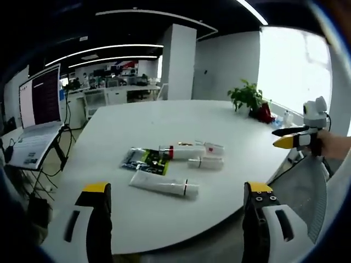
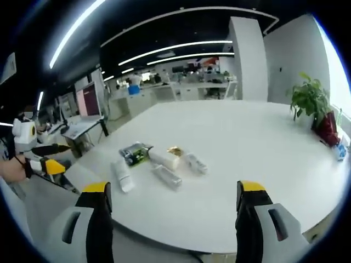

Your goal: Arrange the skincare products in the storage area until every visible bottle or jar stands upright without overlapping.

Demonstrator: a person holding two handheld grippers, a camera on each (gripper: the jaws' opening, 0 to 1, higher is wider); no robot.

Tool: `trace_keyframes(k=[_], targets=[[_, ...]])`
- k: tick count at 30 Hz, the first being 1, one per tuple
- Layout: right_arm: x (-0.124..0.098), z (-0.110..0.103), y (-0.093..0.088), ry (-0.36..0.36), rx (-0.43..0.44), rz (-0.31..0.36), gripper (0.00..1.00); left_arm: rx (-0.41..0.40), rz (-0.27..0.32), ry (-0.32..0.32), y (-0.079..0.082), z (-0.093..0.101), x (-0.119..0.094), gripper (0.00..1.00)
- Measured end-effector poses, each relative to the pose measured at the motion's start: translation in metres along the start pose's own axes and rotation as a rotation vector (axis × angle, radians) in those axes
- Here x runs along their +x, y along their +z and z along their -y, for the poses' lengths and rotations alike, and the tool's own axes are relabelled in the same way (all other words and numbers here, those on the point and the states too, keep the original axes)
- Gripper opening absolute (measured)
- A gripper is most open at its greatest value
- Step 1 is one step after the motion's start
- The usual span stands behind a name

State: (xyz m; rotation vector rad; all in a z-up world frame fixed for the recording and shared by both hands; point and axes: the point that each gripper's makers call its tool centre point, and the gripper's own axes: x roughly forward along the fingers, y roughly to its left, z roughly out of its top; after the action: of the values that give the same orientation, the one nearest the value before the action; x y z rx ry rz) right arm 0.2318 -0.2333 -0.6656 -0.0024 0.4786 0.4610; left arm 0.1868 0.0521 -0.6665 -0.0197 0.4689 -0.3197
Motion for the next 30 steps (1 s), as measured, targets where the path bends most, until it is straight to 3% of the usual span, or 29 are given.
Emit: trace_keyframes(k=[6, 10, 13, 18, 21, 25, 30], targets=[[0.002, -0.003, -0.005, 0.032, 0.000, -0.040, 0.95, -0.053, -0.011, -0.007, 0.000, -0.004, 0.001, 0.93], [0.002, 0.002, -0.002, 0.064, 0.093, -0.043, 0.93, -0.024, 0.010, 0.002, 0.006, -0.002, 0.002, 0.94], [0.007, 0.011, -0.004, 0.049, 0.049, -0.062, 0.92, 0.003, -0.009, 0.004, 0.002, 0.005, 0.002, 0.94], [0.020, 0.006, -0.008, 0.080, 0.023, -0.089, 0.91, -0.028, -0.001, 0.018, 0.006, -0.003, -0.001, 0.94], [0.023, 0.007, -0.010, 0.103, -0.034, -0.108, 0.84, -0.034, -0.002, 0.008, 0.008, -0.003, 0.003, 0.95], [0.027, 0.011, -0.009, 0.118, -0.051, -0.133, 0.83, 0.012, 0.000, -0.012, 0.012, 0.002, 0.012, 0.96], [0.034, 0.017, -0.004, 0.106, -0.069, -0.142, 0.81, -0.002, -0.017, -0.049, 0.009, 0.001, 0.020, 0.96]])
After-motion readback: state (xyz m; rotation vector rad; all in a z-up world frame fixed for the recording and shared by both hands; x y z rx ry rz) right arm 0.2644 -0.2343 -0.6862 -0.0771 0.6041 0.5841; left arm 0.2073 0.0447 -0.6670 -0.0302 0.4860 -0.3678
